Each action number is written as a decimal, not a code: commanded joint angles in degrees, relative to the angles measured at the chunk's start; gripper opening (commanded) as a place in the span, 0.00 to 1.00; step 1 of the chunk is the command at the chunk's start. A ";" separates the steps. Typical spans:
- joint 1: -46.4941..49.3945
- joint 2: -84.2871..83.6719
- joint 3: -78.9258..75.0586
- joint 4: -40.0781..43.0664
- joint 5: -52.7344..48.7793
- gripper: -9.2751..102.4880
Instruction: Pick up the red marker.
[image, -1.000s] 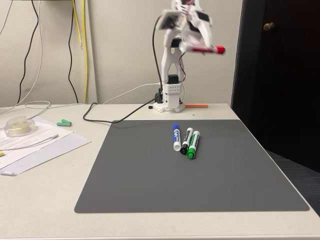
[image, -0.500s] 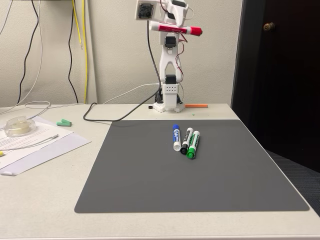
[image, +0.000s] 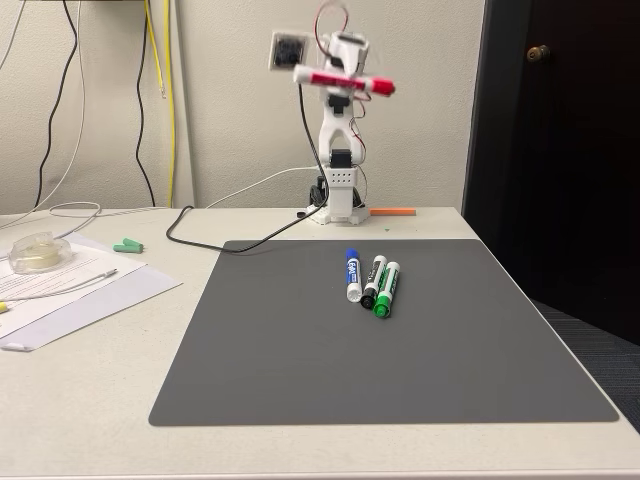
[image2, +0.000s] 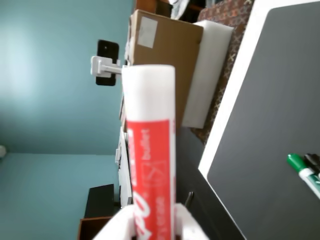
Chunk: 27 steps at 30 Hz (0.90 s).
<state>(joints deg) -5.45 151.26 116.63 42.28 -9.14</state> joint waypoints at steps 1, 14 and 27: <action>0.26 4.22 3.43 -3.52 -0.09 0.08; 0.53 7.03 7.56 -3.78 1.32 0.08; 1.05 7.12 7.65 -4.04 1.85 0.08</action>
<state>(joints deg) -5.19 157.24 124.63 39.29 -7.82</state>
